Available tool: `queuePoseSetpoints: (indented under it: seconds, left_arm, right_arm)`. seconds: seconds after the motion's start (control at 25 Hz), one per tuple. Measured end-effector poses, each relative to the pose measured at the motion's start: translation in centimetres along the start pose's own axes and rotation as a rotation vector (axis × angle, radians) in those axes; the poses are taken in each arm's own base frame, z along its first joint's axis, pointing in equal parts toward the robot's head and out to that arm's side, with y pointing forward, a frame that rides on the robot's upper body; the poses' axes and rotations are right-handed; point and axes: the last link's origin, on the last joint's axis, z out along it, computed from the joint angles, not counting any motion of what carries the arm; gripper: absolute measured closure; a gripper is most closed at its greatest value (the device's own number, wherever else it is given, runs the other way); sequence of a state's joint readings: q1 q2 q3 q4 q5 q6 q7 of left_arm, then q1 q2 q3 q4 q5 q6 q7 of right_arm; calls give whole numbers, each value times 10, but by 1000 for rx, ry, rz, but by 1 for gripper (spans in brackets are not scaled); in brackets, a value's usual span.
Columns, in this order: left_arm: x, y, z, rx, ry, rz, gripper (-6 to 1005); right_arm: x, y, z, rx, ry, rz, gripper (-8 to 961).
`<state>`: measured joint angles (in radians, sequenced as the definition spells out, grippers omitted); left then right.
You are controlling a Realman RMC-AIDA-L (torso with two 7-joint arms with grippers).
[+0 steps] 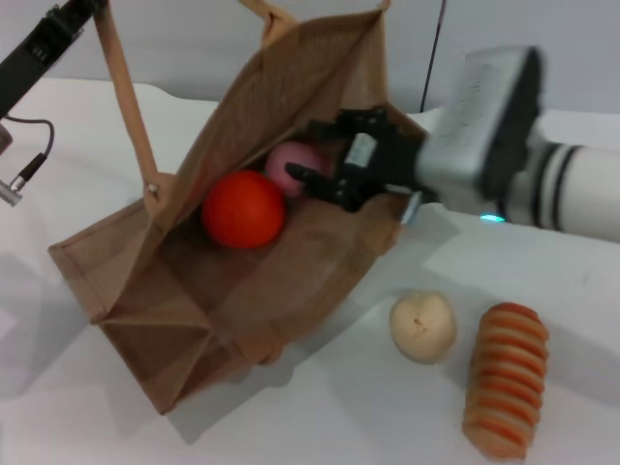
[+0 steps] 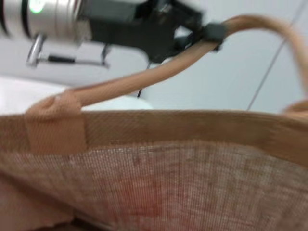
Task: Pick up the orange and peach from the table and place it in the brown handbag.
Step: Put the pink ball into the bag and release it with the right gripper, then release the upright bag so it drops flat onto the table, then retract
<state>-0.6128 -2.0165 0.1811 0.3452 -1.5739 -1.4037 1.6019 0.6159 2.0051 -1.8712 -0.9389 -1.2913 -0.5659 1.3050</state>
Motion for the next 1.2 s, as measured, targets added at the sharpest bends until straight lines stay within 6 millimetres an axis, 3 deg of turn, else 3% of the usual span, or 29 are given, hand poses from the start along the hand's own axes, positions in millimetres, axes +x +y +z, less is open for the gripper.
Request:
queuePoseSetpoints:
  seconds: [0.44,0.64,0.84,1.0,1.2]
  left_arm:
    - [-6,-4,10,38,-51,45,804]
    - [-15,-2,20,35,-102,103,801]
    - [-34,7,32,-14,-162,223,799]
    - [-46,14,39,-63,-212,301,558]
    - [-62,28,43,-152,-231,407,344]
  right_arm:
    - [15,-45,-85,-38,-280,211,399]
    - [20,-50,-119,-17,-461,216,399]
    - [27,-50,-138,41,-573,204,398]
    - [31,-51,-143,78,-596,202,398]
    - [33,-51,-142,84,-592,211,398]
